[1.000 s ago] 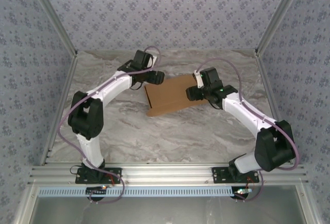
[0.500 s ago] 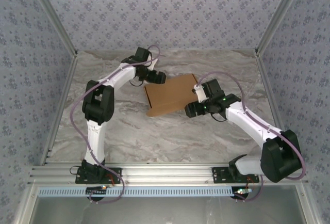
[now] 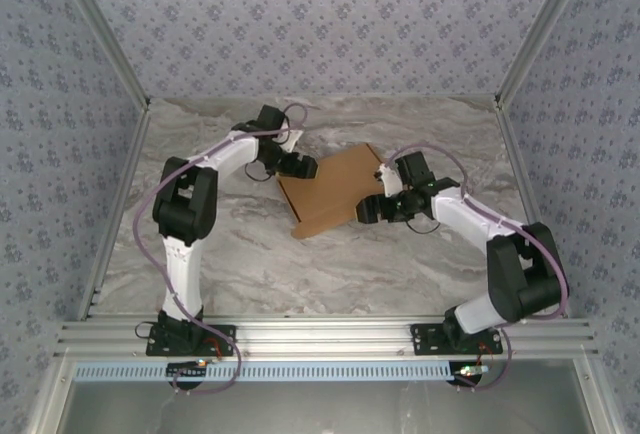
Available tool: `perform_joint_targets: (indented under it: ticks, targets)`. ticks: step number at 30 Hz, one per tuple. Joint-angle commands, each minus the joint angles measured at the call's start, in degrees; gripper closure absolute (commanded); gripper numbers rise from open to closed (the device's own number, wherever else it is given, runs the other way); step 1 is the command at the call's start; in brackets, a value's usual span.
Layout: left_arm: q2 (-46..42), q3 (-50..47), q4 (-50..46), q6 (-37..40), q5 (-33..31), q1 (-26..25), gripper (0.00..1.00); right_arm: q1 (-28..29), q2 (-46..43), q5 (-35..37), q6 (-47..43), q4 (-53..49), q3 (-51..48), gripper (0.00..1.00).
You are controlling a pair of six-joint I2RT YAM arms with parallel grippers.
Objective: Fold the paper box
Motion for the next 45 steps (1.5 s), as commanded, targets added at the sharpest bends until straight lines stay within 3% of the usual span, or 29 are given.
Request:
perform_joint_targets:
  ticks: [1,8,14,18,25,33,37,45]
  targets:
    - [-5.50,-5.80,2.04,-1.55,1.66,0.16,0.13,-2.41,2.28,-4.04,1.62,1.91,2.56,0.25]
    - [-14.54,-19.63,7.85,-5.31,2.09,-1.97,0.12,-7.01,7.65,-5.33,1.17,2.71,6.50,0.28]
    - [-20.15,-24.95,9.88,-5.62,0.01,-4.33,0.07,-8.58,11.50,-5.18,-0.49,1.07,10.87,0.29]
    - [-19.73,-23.65,9.83,-5.18,-2.83,-3.63,0.04,-8.74,10.58,-5.28,-0.81,0.25,11.10,0.28]
    - [-13.89,-16.38,8.69,-3.78,0.44,-2.84,0.03,-8.58,4.22,-5.24,1.65,1.96,4.69,0.23]
    - [-7.91,-12.21,6.95,-2.58,1.48,-3.01,0.12,-5.23,2.01,-8.64,8.98,10.96,-2.85,0.23]
    - [-6.97,-13.24,7.18,-2.64,1.57,-3.08,0.19,-4.14,4.19,-11.58,13.52,18.10,-5.25,0.28]
    - [-7.52,-18.07,10.29,-4.30,2.06,-3.09,0.25,-3.63,9.08,-13.95,17.59,25.77,-7.12,0.49]
